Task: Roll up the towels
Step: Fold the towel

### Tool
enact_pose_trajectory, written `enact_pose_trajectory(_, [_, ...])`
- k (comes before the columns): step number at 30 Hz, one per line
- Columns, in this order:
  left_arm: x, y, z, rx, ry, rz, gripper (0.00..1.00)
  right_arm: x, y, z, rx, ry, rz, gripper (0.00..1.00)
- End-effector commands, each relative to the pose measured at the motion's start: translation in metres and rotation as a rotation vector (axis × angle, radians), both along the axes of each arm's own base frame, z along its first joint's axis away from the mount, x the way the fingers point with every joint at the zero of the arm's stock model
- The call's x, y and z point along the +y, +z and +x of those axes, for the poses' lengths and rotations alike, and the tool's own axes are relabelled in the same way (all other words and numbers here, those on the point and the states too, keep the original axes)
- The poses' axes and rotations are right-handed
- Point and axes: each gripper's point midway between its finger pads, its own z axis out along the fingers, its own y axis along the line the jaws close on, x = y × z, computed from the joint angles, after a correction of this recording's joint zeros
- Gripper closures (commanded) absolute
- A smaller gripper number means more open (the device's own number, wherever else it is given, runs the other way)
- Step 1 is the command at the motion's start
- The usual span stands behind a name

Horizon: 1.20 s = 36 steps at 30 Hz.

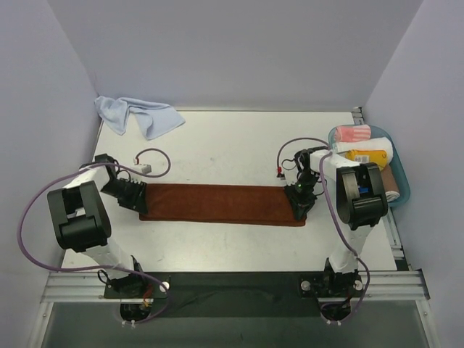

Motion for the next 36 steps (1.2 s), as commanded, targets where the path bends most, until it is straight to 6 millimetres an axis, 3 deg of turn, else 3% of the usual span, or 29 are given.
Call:
enact_pose_trajectory(1, [0.000,-0.005,0.000,-0.010,-0.008,0.010,0.62,-0.005,0.006,-0.009,0.020,0.007,-0.026,0.83])
enact_pose_trajectory(6, [-0.001,0.007,0.000,-0.036,-0.026,0.004,0.53,-0.004,0.022,-0.002,-0.036,0.030,-0.006,0.67])
enact_pose_trajectory(9, [0.000,0.014,0.003,-0.051,-0.029,0.010,0.53,-0.004,0.029,-0.006,-0.039,0.046,-0.006,0.66])
enact_pose_trajectory(15, [-0.005,0.011,0.003,-0.028,-0.019,-0.004,0.55,-0.016,0.005,-0.003,0.014,0.073,-0.099,0.69])
enact_pose_trajectory(22, [-0.006,0.001,0.003,0.003,0.031,0.000,0.56,-0.021,-0.009,0.031,-0.003,0.064,-0.163,0.72])
enact_pose_trajectory(26, [-0.004,-0.003,0.009,0.008,0.074,0.008,0.58,-0.024,0.000,0.059,-0.056,0.046,-0.184,0.72])
enact_pose_trajectory(29, [-0.005,0.000,0.013,0.007,0.099,-0.005,0.57,-0.024,0.010,0.066,-0.071,0.039,-0.163,0.72])
enact_pose_trajectory(33, [-0.012,0.017,0.016,-0.058,0.076,-0.034,0.55,-0.014,0.041,0.060,-0.135,0.028,-0.060,0.68])
enact_pose_trajectory(36, [-0.014,0.027,0.015,-0.095,0.037,-0.028,0.53,-0.017,0.054,0.052,-0.177,0.054,-0.051,0.67])
